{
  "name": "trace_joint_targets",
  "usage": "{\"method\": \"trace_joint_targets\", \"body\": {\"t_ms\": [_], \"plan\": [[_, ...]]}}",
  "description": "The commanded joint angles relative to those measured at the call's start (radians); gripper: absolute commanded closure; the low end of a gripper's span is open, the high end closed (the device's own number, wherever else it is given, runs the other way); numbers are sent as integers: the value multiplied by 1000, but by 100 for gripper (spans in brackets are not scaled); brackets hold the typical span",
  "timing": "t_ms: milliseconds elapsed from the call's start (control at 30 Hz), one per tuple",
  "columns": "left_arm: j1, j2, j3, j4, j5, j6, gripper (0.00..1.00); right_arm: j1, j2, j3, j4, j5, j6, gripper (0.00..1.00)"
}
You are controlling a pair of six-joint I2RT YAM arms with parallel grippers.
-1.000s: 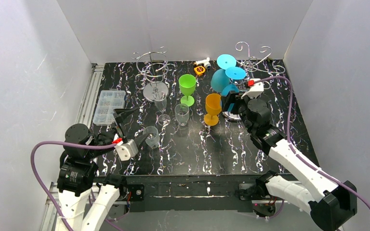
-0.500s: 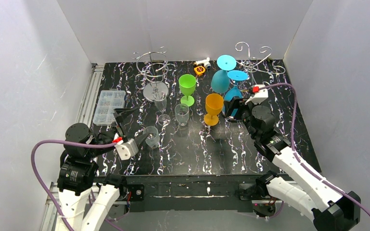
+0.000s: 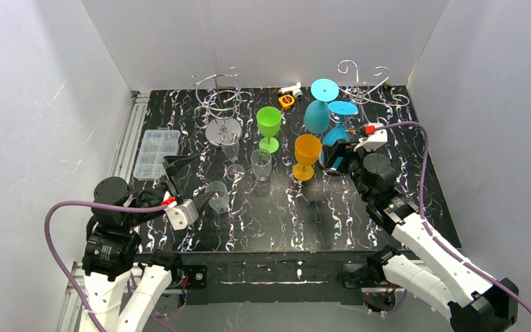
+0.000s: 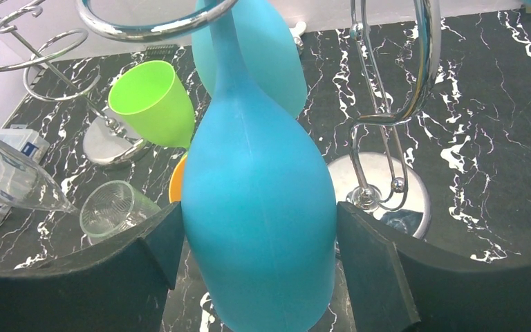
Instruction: Place the wine glass upside down on the wine glass rack
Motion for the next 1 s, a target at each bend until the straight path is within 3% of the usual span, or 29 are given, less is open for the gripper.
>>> {"method": "trace_joint_targets", "body": {"t_ms": [0, 433, 967], "plan": [[-3, 8, -3, -2, 10, -10, 2, -4, 1, -5, 28, 1, -33, 62], [-4, 15, -6, 6, 13, -9, 2, -3, 25, -25, 175, -33, -139, 65], [-3, 28, 0, 9, 14, -23, 2, 9, 11, -56, 195, -70, -237, 66]]}}
